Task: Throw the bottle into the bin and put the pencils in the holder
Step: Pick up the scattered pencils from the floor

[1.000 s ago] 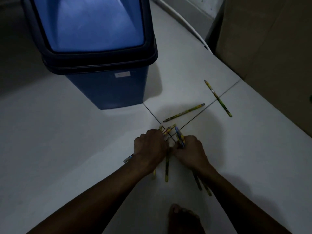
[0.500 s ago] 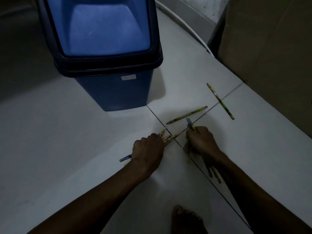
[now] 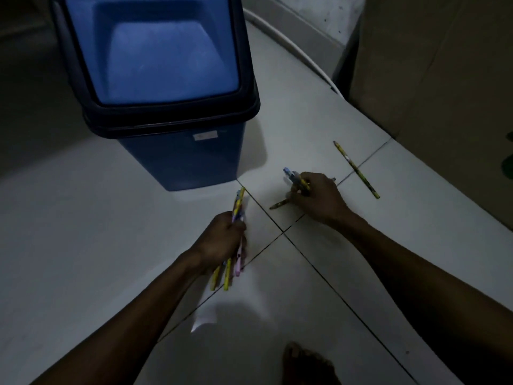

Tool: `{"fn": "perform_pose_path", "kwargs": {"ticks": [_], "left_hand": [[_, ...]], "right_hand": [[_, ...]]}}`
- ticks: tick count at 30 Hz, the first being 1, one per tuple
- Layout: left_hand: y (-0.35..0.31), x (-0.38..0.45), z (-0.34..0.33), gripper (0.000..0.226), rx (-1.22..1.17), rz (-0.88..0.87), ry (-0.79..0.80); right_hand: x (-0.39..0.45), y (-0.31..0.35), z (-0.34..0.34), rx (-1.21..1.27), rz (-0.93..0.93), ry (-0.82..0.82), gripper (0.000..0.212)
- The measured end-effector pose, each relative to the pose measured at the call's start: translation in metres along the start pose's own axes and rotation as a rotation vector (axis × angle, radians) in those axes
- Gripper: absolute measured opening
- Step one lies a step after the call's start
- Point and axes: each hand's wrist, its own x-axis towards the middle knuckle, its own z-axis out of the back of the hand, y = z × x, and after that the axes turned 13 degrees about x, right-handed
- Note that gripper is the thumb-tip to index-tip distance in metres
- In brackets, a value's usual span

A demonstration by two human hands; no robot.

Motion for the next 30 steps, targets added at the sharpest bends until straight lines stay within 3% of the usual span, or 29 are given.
{"fn": "perform_pose_path", "kwargs": {"ticks": [5, 10, 14, 20, 27, 30], "left_hand": [[-0.008, 0.002, 0.003, 0.026, -0.38, 0.083, -0.038], [-0.014, 0.003, 0.004, 0.026, -0.463, 0.11, -0.044], [-0.019, 0.002, 0.003, 0.025, -0.536, 0.123, -0.014], [-0.033, 0.009, -0.003, 0.025, -0.517, 0.097, 0.001], [-0.041, 0.012, -0.012, 0.029, -0.55, 0.106, 0.058], [-0.039, 0.017, -0.014, 0.026, -0.57, 0.136, 0.052]], "right_hand": [[0.007, 0.004, -0.007, -0.433, 0.12, 0.125, 0.019], [0.008, -0.009, -0.011, -0.488, 0.203, 0.079, 0.022], [0.001, -0.022, 0.0, -0.47, 0.213, -0.105, 0.023], [0.019, -0.025, 0.04, -0.254, -0.046, -0.3, 0.025], [0.036, -0.041, 0.071, 0.516, -0.357, -0.33, 0.014], [0.05, -0.051, 0.083, 0.311, -0.358, -0.36, 0.018]]}}
